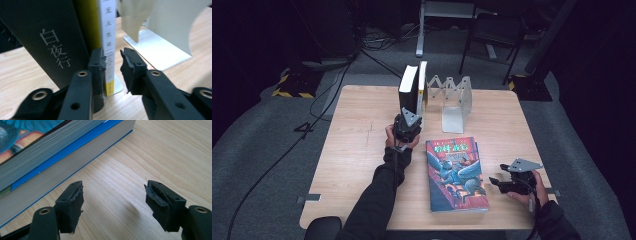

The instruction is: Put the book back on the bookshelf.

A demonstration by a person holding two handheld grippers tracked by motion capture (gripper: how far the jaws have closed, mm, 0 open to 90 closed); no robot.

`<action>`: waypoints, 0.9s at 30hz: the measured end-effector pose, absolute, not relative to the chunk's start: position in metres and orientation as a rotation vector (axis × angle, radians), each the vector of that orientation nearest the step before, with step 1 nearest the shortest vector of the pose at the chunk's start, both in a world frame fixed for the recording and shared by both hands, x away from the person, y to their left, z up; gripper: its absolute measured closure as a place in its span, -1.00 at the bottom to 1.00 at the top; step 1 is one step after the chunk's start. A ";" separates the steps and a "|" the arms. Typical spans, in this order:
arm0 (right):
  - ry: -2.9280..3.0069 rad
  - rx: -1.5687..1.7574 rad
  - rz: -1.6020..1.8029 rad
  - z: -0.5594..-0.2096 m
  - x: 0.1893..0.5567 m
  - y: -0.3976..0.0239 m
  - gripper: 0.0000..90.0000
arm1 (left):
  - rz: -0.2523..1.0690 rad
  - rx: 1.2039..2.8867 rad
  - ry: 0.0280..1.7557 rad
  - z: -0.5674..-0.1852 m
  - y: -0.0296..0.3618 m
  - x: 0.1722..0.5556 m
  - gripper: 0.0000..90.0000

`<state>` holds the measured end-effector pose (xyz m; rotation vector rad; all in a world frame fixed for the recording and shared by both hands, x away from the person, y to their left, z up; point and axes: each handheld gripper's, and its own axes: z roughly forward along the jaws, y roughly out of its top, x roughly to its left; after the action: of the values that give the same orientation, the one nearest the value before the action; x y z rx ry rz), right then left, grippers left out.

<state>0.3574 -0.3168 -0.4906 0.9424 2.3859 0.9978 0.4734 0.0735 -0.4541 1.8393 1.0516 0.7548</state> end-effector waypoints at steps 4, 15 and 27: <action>2.380 0.940 1.000 -0.489 0.357 -0.317 -0.31 | 0.704 1.929 0.965 -0.454 0.076 0.466 0.35; 2.373 0.931 1.020 -0.485 0.353 -0.312 -0.31 | 0.597 2.123 0.762 -0.456 0.091 0.429 0.15; 2.368 0.946 1.099 -0.477 0.343 -0.309 -0.29 | 0.408 2.278 0.589 -0.473 0.101 0.398 -0.05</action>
<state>0.3428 -0.3090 -0.4767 0.9456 2.3681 1.0992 0.3981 0.1012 -0.4728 2.2783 0.5886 0.4084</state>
